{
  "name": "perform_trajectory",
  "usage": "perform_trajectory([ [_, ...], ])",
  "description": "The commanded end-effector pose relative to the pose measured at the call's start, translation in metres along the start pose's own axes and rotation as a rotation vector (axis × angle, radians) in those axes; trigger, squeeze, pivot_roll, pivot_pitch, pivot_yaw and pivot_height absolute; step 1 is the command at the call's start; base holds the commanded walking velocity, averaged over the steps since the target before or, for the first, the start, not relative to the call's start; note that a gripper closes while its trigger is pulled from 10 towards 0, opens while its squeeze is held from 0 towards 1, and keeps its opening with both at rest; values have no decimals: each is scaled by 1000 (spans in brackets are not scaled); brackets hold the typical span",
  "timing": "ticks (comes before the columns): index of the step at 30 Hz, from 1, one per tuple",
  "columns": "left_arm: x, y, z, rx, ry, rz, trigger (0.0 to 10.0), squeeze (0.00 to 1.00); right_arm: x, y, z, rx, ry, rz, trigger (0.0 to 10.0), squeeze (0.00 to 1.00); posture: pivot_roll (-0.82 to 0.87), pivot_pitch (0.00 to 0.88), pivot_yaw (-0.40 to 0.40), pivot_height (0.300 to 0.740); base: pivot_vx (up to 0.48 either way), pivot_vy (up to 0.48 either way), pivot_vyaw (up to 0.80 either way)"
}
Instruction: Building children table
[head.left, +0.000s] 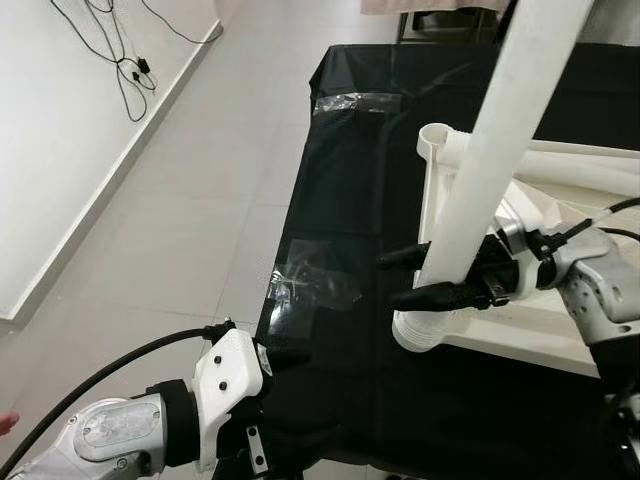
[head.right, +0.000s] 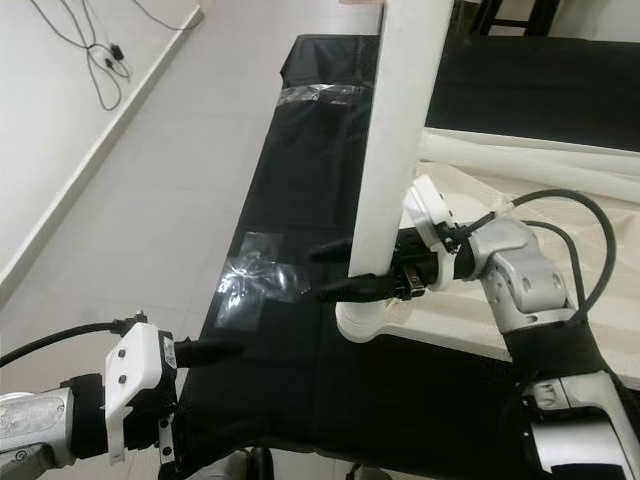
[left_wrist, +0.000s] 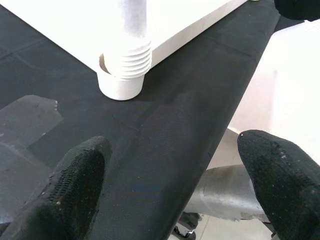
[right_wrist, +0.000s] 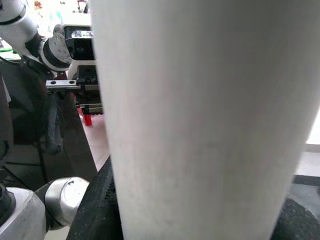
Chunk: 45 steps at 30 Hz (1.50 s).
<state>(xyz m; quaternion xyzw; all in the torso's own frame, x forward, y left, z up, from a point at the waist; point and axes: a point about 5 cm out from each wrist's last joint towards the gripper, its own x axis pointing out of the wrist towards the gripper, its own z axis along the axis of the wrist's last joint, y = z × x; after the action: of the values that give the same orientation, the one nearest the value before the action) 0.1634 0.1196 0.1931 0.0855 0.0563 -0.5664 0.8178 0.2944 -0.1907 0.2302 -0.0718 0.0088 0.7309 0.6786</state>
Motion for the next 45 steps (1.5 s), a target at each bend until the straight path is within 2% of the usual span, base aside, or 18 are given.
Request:
perform_trajectory([
  [1, 0, -2, -3, -8, 25, -14, 10000, 0, 4, 6, -33, 129, 59, -4, 10000, 0, 122, 241, 56, 740, 0, 0, 0],
  [12, -3, -3, -3, -6, 32, -15, 10000, 0, -1, 5, -36, 108, 33, -94, 10000, 0, 128, 249, 62, 740, 0, 0, 0],
  [20, -4, -2, -3, -2, 38, -18, 10000, 0, 2, 9, -41, 101, 43, -90, 10000, 0, 130, 248, 67, 740, 0, 0, 0],
  [25, -4, -2, -3, -2, 39, -18, 10000, 0, 6, 16, -46, 90, 79, -70, 10000, 0, 126, 251, 67, 740, 0, 0, 0],
  [28, -3, -3, -4, -3, 38, -21, 10000, 0, 12, 26, -55, 80, 157, -28, 10000, 0, 125, 251, 68, 740, 0, 0, 0],
  [37, -3, -2, -4, -1, 40, -24, 10000, 0, 14, 27, -52, 52, 224, 17, 10000, 0, 122, 249, 70, 740, 0, 0, 0],
  [41, -2, -2, -4, -1, 36, -25, 10000, 0, 14, 24, -49, 61, 199, 14, 10000, 0, 120, 246, 68, 740, 0, 0, 0],
  [45, -2, -2, -3, 0, 34, -24, 10000, 0, 16, 19, -44, 85, 93, -60, 10000, 0, 118, 245, 67, 740, 0, 0, 0],
])
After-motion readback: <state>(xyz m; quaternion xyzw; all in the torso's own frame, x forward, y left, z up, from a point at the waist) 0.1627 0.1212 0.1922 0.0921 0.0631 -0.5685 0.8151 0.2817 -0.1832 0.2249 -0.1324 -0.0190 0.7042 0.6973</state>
